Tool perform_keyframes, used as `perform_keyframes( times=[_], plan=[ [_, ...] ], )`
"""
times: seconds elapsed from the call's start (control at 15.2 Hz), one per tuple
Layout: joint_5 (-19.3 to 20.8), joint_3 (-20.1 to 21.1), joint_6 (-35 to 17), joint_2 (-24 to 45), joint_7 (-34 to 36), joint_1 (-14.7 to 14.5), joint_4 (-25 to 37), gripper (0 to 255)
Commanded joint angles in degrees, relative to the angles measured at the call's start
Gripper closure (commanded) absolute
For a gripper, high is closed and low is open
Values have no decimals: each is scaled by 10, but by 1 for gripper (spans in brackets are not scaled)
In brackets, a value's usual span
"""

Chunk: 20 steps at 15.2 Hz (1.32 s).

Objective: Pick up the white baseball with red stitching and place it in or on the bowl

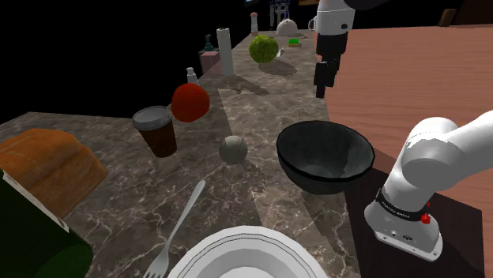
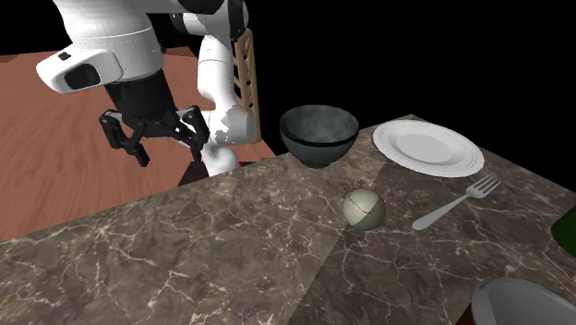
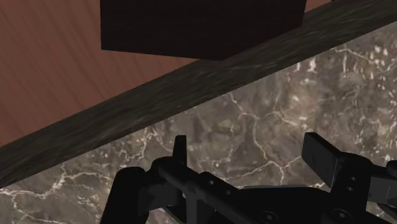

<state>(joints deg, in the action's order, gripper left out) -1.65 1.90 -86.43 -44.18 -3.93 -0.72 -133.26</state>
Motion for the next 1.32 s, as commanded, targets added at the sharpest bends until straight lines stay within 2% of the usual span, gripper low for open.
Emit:
perform_keyframes(
  times=[0.0, 0.73, 1.25],
  plan=[
    [0, 0, 0, 0, 0, 0, 0, 0],
    [-76, 146, -43, 87, 175, -28, 70, 0],
    [-81, 253, -74, 201, 309, -28, 173, 0]
  ],
)
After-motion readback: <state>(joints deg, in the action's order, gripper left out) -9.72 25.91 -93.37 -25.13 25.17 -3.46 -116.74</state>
